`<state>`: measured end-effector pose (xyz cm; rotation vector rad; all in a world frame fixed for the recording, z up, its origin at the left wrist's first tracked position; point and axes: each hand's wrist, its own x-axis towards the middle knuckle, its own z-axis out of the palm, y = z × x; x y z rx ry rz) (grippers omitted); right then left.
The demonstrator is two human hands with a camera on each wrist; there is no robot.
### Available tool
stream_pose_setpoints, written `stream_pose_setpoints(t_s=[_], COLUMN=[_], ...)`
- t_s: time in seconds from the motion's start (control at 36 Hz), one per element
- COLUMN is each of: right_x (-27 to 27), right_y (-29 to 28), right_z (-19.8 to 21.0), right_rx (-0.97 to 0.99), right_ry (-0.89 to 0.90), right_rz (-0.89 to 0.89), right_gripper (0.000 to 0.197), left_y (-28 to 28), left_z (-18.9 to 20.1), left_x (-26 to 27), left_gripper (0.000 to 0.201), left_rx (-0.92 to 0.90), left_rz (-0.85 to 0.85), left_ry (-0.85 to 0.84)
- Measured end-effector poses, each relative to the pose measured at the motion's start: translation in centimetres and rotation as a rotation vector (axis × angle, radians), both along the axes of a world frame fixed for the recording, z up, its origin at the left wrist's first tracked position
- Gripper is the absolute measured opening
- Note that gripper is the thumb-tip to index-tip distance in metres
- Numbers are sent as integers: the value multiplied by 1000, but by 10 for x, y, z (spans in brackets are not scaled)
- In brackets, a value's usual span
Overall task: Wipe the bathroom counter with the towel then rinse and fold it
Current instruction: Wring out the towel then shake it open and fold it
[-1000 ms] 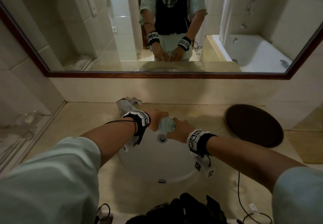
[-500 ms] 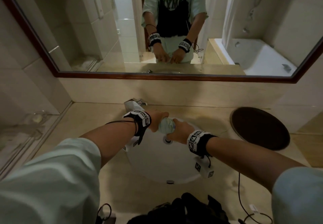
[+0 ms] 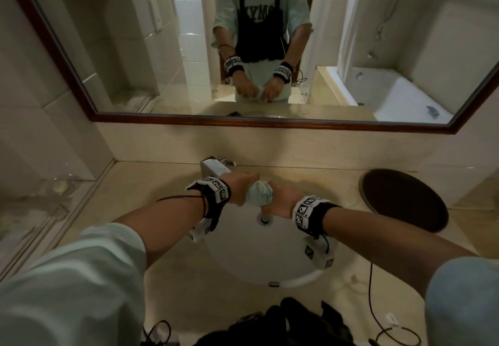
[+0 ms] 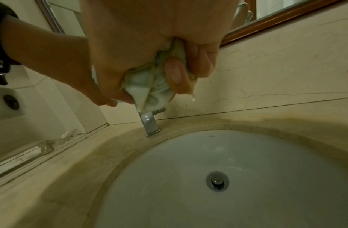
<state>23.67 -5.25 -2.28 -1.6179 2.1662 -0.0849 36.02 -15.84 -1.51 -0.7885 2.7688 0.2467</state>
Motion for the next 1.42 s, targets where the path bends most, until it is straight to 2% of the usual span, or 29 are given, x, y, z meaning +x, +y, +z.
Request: stream_pose_setpoints(t_s=[0.14, 0.22, 0.36, 0.42, 0.47, 0.56, 0.58, 0.67, 0.75, 0.83, 0.89, 0.94, 1.0, 1.08, 1.17, 1.25, 1.31, 1.42], right_x=[2, 2, -12, -18, -23, -29, -30, -30, -32, -31, -31, -33, -33, -31, -30, -28, -26, -31], right_y=[-10, -10, -10, -7, -5, -6, -7, -8, -9, -7, -4, -5, -7, -9, -10, -9, -6, 5], right_z=[1, 8, 10, 12, 13, 14, 14, 15, 12, 10, 7, 1, -3, -5, -8, -7, -6, -13], right_rx=[-24, -24, -9, -73, -153, -210, -216, -230, -280, -337, -362, -371, -357, -336, -292, -255, -282, -356], right_ry=[-5, -71, -207, -278, -332, -471, -499, -581, -609, -621, -630, -621, -607, -578, -497, -402, -425, -495], right_rz=[1, 7, -69, -97, -122, -167, -189, -279, -394, -441, -438, -475, -544, -582, -536, -520, -540, -596], right_gripper=[25, 21, 41, 52, 58, 55, 49, 33, 42, 42, 37, 45, 57, 50, 49, 47, 41, 43], left_y=[-7, -10, -21, -27, -34, -36, -37, -33, -36, -39, -41, -43, -43, -44, -47, -46, -44, -38], left_z=[-4, -8, -20, -22, -22, -13, -11, -4, -7, -11, -11, -10, -8, -11, -16, -19, -21, -27], left_x=[7, 9, 9, 10, 10, 10, 9, 6, 2, 1, 0, -3, -7, -12, -16, -20, -23, -32], left_gripper=[49, 50, 67, 72, 69, 57, 51, 44, 42, 29, 45, 56, 58, 59, 57, 43, 33, 32], left_rx=[27, 89, 247, 372, 577, 991, 1064, 1171, 1188, 1408, 1584, 1694, 1727, 1750, 1738, 1676, 1648, 1660], left_rz=[8, 16, 126, 246, 388, 490, 485, 445, 527, 571, 595, 583, 555, 619, 639, 588, 548, 515], left_ry=[113, 182, 350, 438, 533, 659, 663, 696, 715, 781, 805, 783, 802, 845, 860, 846, 826, 837])
